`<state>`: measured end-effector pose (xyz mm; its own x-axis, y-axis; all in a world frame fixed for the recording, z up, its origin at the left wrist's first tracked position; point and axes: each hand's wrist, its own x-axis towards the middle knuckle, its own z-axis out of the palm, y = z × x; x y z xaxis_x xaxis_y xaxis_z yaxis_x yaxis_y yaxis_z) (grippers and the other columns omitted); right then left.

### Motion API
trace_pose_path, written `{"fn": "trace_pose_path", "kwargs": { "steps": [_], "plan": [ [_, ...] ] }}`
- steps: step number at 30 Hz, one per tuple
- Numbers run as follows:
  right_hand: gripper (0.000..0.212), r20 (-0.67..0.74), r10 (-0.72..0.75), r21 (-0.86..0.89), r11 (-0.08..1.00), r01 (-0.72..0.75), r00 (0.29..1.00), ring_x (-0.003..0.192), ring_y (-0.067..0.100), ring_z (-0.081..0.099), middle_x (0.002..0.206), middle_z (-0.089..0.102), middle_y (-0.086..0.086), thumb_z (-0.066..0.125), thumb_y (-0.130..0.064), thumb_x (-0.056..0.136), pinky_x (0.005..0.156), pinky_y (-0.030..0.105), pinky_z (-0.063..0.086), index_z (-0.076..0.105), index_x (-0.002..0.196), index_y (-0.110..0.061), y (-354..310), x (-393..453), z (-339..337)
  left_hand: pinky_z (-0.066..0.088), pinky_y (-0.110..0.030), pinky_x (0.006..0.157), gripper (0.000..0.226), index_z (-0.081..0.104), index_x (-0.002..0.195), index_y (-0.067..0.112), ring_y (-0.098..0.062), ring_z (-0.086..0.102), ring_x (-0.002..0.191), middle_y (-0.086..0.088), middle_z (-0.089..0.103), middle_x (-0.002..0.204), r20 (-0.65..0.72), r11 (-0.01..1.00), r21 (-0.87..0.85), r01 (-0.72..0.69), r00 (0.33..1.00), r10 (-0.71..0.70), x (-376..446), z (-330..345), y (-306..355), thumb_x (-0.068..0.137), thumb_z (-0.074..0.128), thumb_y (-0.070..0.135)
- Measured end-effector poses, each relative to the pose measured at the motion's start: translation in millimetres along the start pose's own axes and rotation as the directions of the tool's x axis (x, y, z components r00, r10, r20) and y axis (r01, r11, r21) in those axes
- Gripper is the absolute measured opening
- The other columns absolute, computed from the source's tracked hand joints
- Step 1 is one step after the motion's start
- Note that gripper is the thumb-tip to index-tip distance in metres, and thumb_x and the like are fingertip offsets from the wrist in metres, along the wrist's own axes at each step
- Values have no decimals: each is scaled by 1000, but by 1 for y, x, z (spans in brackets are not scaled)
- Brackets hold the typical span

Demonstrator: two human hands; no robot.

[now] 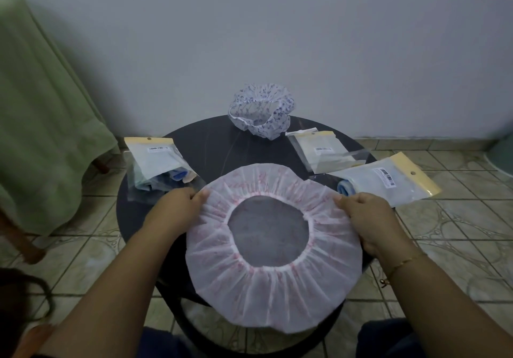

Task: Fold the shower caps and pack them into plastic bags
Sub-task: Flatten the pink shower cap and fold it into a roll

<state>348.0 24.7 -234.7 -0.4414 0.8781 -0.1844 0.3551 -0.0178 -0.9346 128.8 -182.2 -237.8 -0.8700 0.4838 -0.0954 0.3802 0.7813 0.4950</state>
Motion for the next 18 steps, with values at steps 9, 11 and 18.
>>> {"fn": "trace_pose_path", "kwargs": {
  "steps": [9, 11, 18],
  "plan": [
    [12, 213, -133, -29, 989, 142, 968, 87, 19, 66, 91, 72, 3, 59, -21, 91, 81, 33, 53, 70, 89, -17, -12, -12, 2, 37, -22, 89, 52, 41, 139, 25, -5, 48, 108, 8, 49, 130, 91, 913, -356, -200, 965, 247, -17, -9, 18, 89, 54, 15],
    [12, 239, -151, -28, 986, 162, 959, 88, 18, 66, 91, 72, 2, 59, -22, 91, 82, 32, 53, 70, 90, -18, -14, -14, 3, 35, -23, 88, 43, 45, 136, 26, -3, 47, 104, 12, 51, 124, 30, 902, -373, -216, 969, 245, -18, -10, 27, 94, 51, 33],
    [11, 262, -157, -18, 986, 168, 952, 91, 17, 65, 94, 71, 1, 58, -22, 91, 83, 32, 53, 69, 87, -22, -17, -18, 5, 41, -27, 64, 50, 62, 82, 11, -11, 49, 65, 4, 52, 71, -56, 899, -358, -252, 967, 248, -10, -10, 47, 90, 44, 56]
  ]
}}
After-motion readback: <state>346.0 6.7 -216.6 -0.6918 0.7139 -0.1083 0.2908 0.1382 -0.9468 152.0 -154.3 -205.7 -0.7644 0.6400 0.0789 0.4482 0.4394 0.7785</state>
